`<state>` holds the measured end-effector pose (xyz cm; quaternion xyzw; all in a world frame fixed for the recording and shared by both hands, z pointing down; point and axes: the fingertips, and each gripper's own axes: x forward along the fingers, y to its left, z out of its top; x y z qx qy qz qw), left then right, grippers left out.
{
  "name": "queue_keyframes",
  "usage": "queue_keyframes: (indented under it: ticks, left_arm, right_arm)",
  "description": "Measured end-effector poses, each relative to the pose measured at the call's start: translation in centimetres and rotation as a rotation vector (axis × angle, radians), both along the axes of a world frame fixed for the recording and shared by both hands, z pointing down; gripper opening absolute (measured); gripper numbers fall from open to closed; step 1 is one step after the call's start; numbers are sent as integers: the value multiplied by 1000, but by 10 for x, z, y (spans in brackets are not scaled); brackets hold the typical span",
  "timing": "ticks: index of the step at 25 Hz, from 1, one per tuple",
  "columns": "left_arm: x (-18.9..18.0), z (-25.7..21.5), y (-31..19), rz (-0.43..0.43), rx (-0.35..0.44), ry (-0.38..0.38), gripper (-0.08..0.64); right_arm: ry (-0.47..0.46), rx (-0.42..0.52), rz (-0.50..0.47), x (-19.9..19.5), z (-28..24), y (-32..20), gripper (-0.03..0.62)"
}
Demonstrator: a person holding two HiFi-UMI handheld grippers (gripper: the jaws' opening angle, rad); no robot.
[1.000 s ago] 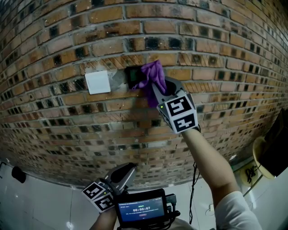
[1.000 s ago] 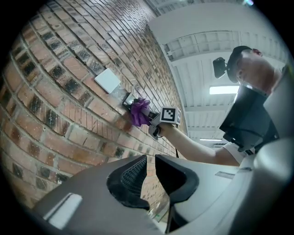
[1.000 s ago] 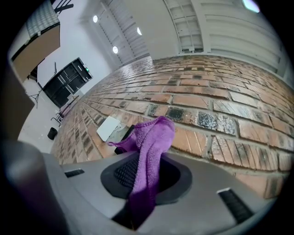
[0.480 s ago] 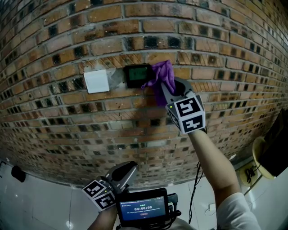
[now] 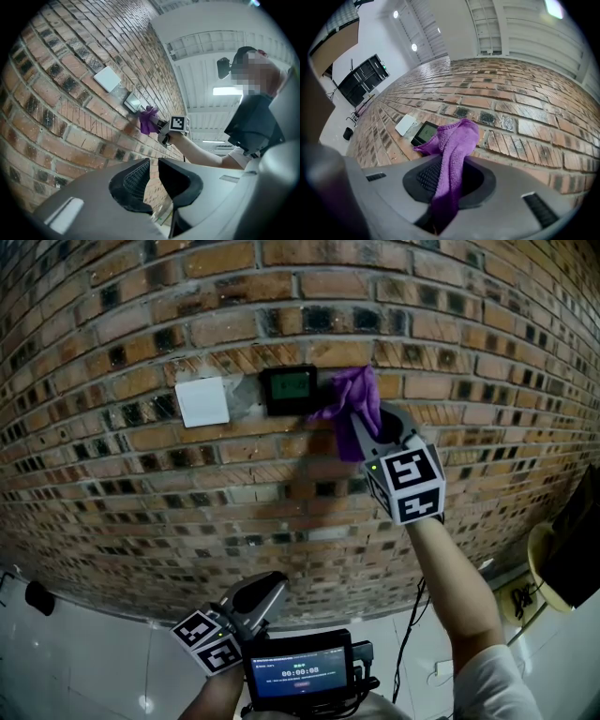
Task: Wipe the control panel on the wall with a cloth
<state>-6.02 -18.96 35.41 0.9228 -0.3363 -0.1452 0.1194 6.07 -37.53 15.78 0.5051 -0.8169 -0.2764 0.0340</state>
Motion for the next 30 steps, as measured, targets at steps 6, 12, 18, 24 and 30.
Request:
queue_keyframes:
  ticks: [6,12,18,24,30]
  left_arm:
    - [-3,5,-2,-4,-9,7,58]
    - [-1,6,-1,3,-11,8,58]
    - [0,7,1,9,-13,11,58]
    - [-3,8,2,6,-20,12,58]
    - [-4,12,3,6,-26,18,58]
  right_arm:
    - [-1,-14,7,9,10,7,80]
    - [-4,-22,-2,10,21,21,80]
    - [1,-39,-8,12,34,31,80]
    - [5,-71,-10,13,53,38,80]
    - [1,-114,-11,15,75,45,80]
